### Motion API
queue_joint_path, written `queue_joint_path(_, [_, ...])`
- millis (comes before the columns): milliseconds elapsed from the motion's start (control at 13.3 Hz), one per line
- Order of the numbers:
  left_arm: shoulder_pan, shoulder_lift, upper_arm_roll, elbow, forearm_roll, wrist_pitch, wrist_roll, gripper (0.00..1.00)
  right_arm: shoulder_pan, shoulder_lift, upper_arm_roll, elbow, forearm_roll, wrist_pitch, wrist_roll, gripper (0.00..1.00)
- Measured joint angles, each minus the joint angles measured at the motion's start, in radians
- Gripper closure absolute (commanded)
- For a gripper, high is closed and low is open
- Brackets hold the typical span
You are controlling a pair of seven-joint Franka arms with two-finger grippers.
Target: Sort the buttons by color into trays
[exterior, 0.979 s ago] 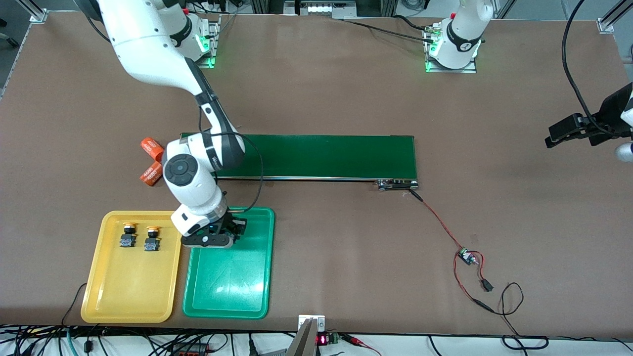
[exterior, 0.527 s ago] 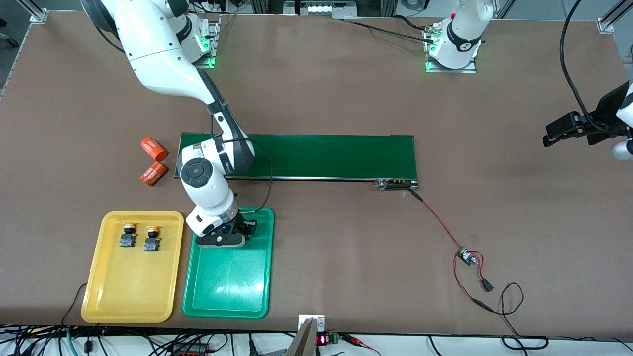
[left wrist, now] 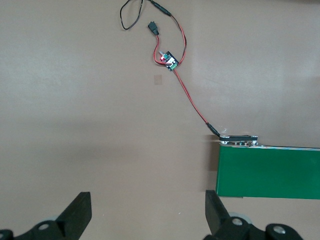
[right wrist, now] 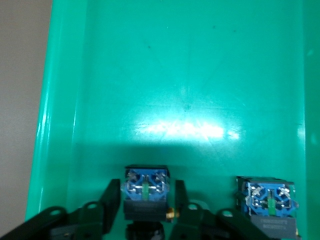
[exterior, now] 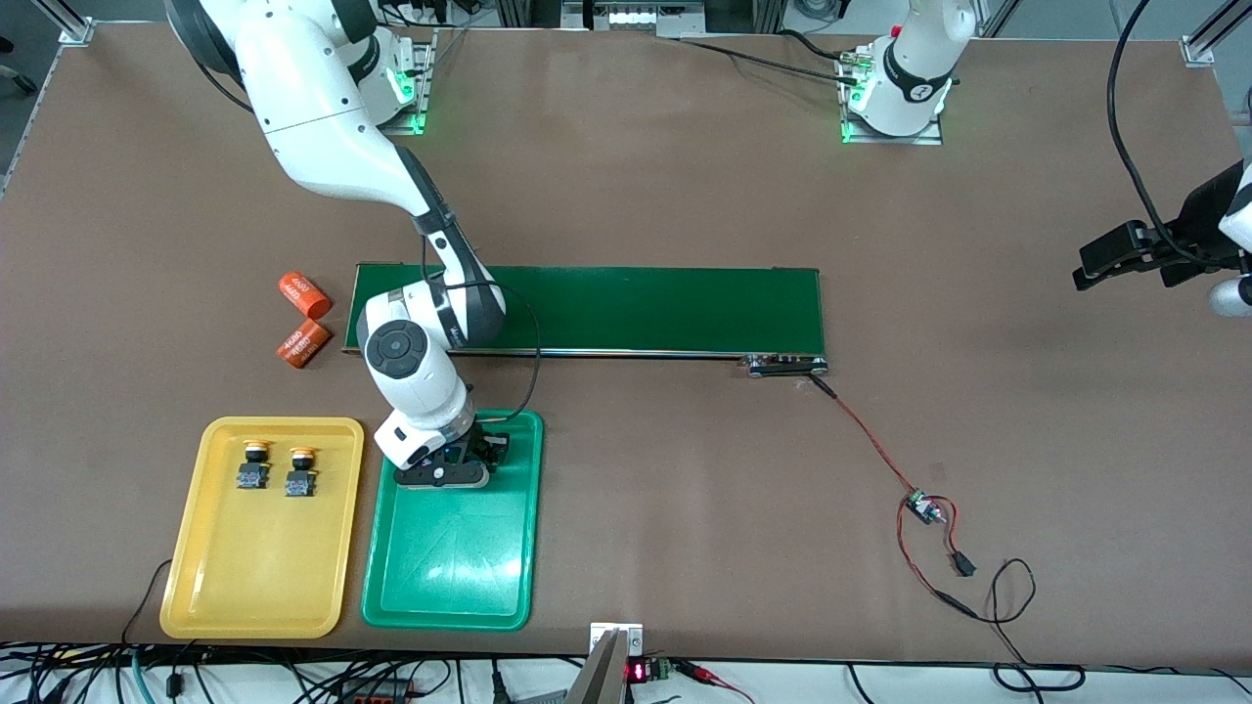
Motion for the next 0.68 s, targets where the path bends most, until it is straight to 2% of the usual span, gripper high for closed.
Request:
queue_joint_path(377, [0.0, 0.0, 0.0, 0.0, 0.0, 0.0, 0.0, 0.0, -0.007, -0.026, -0.004, 0.027, 0.0, -0.033, -0.008, 0.0])
queue_joint_path(678, [0.0, -0.001, -0.002, 0.0, 0.0, -0.013, 0.0, 0.0, -0.024, -0.189, -0.011, 0.061, 0.0, -0.358, -0.082, 0.0])
